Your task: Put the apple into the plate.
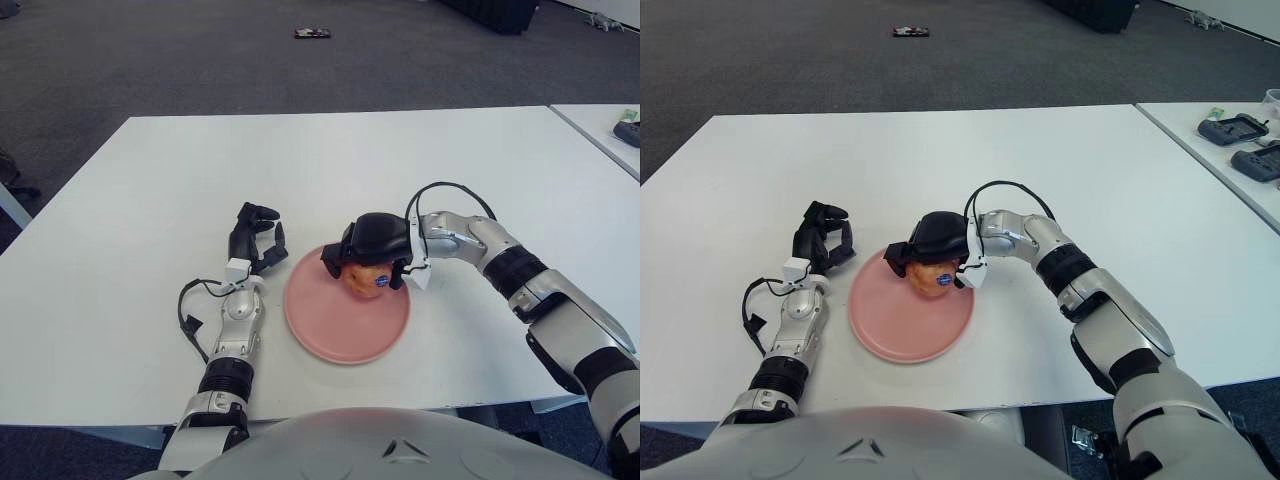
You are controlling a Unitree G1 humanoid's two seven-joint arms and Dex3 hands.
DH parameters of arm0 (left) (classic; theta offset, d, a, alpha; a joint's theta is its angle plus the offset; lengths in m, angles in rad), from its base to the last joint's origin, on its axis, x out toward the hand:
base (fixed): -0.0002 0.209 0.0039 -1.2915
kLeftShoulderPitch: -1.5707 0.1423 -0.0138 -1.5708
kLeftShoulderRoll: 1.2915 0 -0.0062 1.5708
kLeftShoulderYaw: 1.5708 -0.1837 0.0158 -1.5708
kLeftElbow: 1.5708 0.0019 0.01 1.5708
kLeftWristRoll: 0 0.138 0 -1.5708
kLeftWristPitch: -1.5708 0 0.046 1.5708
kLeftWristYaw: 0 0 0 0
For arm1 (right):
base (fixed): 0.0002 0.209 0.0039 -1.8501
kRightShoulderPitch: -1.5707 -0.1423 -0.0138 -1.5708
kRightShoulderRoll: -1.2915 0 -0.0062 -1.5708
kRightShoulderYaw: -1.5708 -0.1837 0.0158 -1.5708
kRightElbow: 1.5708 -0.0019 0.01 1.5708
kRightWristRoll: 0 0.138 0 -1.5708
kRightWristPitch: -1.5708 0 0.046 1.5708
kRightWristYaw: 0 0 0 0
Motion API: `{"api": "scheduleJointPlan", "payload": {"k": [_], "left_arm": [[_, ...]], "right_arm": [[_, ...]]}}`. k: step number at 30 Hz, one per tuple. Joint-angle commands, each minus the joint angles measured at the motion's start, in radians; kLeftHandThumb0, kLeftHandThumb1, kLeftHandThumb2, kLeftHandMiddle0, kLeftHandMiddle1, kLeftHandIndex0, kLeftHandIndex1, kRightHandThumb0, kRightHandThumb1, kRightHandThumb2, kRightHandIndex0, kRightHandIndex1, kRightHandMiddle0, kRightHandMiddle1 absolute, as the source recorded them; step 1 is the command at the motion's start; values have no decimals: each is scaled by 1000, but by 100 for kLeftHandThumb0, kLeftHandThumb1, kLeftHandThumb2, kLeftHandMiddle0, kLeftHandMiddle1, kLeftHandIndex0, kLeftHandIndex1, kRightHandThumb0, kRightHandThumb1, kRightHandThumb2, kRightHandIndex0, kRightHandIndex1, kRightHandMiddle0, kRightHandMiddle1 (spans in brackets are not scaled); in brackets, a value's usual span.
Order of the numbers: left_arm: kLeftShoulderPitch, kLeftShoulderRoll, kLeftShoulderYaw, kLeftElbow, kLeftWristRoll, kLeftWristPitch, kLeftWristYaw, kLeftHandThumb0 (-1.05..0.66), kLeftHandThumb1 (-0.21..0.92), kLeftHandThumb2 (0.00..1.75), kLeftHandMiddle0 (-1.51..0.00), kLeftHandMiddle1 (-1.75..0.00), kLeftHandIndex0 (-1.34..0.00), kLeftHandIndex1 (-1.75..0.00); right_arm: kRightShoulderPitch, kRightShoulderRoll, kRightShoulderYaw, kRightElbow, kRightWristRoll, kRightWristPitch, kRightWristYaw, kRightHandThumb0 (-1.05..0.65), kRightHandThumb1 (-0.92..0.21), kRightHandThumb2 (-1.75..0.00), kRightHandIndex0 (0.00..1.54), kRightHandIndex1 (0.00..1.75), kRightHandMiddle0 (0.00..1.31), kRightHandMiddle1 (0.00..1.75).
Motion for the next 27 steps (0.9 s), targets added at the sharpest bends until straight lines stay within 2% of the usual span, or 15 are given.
{"api": "scheduleJointPlan", "payload": {"k": [1, 4, 7, 9, 10, 11, 12, 14, 15, 16, 17, 19, 21, 24, 27], "left_arm": [[40, 4, 1, 35, -2, 3, -6, -42, 50, 110, -78, -175, -47, -175], [42, 2, 1, 30, -11, 3, -18, -42, 50, 110, -78, -175, -47, -175], [41, 2, 2, 31, -21, 2, -29, -42, 51, 109, -79, -175, -46, -175], [39, 4, 2, 33, -26, 1, -37, -42, 51, 108, -80, -175, -45, -175], [39, 5, 2, 33, -28, 2, -41, -42, 52, 107, -81, -175, -45, -175], [39, 6, 2, 33, -29, 2, -43, -42, 53, 107, -82, -175, -45, -175], [39, 7, 1, 33, -29, 3, -45, -42, 53, 107, -82, -175, -45, -175], [39, 8, 1, 34, -30, 6, -47, -41, 54, 105, -81, -175, -44, -175], [38, 8, 2, 35, -28, 10, -44, -41, 54, 105, -81, -175, -44, -175], [37, 8, 2, 35, -27, 13, -42, -41, 54, 104, -80, -175, -43, -175], [37, 7, 3, 35, -27, 14, -40, -41, 55, 104, -80, -175, -43, -175], [37, 7, 3, 33, -19, 25, -27, -41, 55, 104, -79, -175, -43, -175], [37, 6, 3, 30, -6, 38, -8, -41, 54, 105, -79, -175, -44, -175], [39, 6, 1, 21, 16, 64, 18, -42, 51, 108, -79, -175, -46, -175], [42, 3, -1, 8, 32, 96, 41, -43, 49, 111, -78, -175, -47, -175]], "right_arm": [[30, -10, 24, -8, -73, 20, -31, -1, 4, -172, 79, 175, 75, 172], [44, -12, 21, -21, -112, 32, -101, -1, 0, -168, 74, 175, 72, 174], [57, -15, 19, -23, -135, 41, -163, -1, -12, -154, 65, 175, 63, 174], [59, -16, 21, -15, -139, 38, -189, -1, -28, -136, 54, 175, 51, 174], [58, -17, 24, -11, -140, 36, -198, -1, -42, -118, 45, 175, 40, 172], [57, -18, 26, -9, -142, 35, -206, -13, -56, -100, 29, 174, 35, 173], [56, -20, 28, -6, -145, 35, -215, -18, -61, -94, 23, 174, 33, 173], [53, -24, 32, -4, -154, 38, -231, -42, -51, -106, 9, 143, 13, 148], [48, -26, 33, -4, -160, 41, -237, -47, -51, -107, 7, 132, 11, 136], [44, -27, 35, -4, -164, 43, -242, -54, -53, -105, 5, 102, 7, 113], [41, -28, 36, -4, -168, 44, -246, -59, -54, -103, 3, 82, 4, 98], [32, -29, 36, -6, -166, 46, -240, -64, -56, -100, 1, 56, 2, 79], [22, -31, 32, -12, -155, 44, -229, -71, -58, -95, 1, 23, 1, 49], [15, -36, 16, -25, -117, 34, -211, -78, -59, -90, 0, 7, 0, 23], [14, -38, 0, -33, -78, 25, -194, -83, -60, -85, 0, 2, 0, 7]]}}
